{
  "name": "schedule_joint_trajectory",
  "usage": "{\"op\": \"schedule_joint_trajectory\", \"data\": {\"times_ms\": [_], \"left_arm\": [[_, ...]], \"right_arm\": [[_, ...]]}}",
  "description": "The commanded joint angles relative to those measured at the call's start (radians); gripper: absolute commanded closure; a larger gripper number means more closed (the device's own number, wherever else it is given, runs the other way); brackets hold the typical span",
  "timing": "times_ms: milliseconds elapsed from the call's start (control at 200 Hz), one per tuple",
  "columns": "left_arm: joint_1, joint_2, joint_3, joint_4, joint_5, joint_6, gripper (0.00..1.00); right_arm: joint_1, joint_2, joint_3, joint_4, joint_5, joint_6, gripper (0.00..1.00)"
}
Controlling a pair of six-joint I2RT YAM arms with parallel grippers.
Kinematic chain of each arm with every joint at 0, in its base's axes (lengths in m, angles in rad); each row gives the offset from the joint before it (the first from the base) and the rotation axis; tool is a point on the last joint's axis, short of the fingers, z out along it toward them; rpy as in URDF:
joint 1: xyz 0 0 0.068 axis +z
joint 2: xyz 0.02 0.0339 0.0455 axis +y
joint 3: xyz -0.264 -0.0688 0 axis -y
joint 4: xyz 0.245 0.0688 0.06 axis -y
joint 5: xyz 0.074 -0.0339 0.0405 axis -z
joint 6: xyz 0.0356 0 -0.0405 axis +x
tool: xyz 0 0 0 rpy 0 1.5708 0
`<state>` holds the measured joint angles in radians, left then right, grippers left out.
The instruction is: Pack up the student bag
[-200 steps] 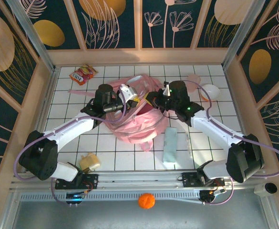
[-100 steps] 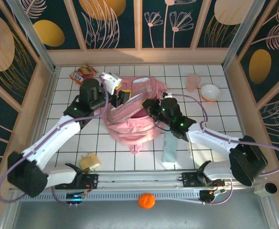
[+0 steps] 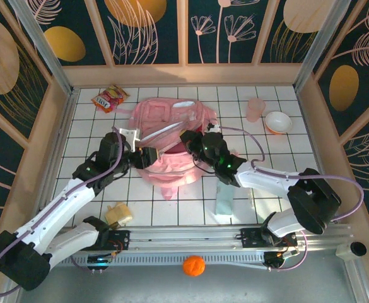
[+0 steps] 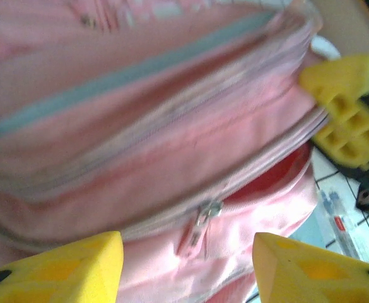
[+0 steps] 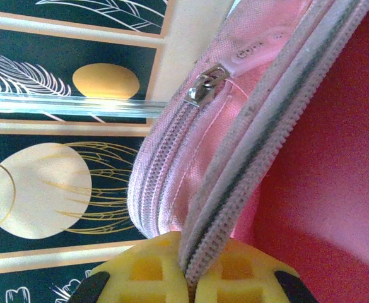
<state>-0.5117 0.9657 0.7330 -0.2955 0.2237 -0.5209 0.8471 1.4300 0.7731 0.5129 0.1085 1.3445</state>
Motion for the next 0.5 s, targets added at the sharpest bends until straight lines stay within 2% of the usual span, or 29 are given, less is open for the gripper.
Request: {"op": "schedule_joint_trajectory", "data": {"times_ms": [0, 185, 495], "left_arm": [[-0.016, -0.026, -0.057, 0.007, 0.104, -0.106, 0.43], [-0.046, -0.052, -0.108, 0.076, 0.072, -0.114, 0.46], [-0.054, 0.057, -0.057, 0.128, -0.062, -0.082, 0.50]], "right_arm": [[0.012, 0.000, 0.067, 0.100, 0.031, -0.010, 1.00], [0.023, 0.017, 0.084, 0.084, 0.026, -0.023, 1.00], [0.034, 0.035, 0.090, 0.087, -0.002, -0.020, 1.00]]}}
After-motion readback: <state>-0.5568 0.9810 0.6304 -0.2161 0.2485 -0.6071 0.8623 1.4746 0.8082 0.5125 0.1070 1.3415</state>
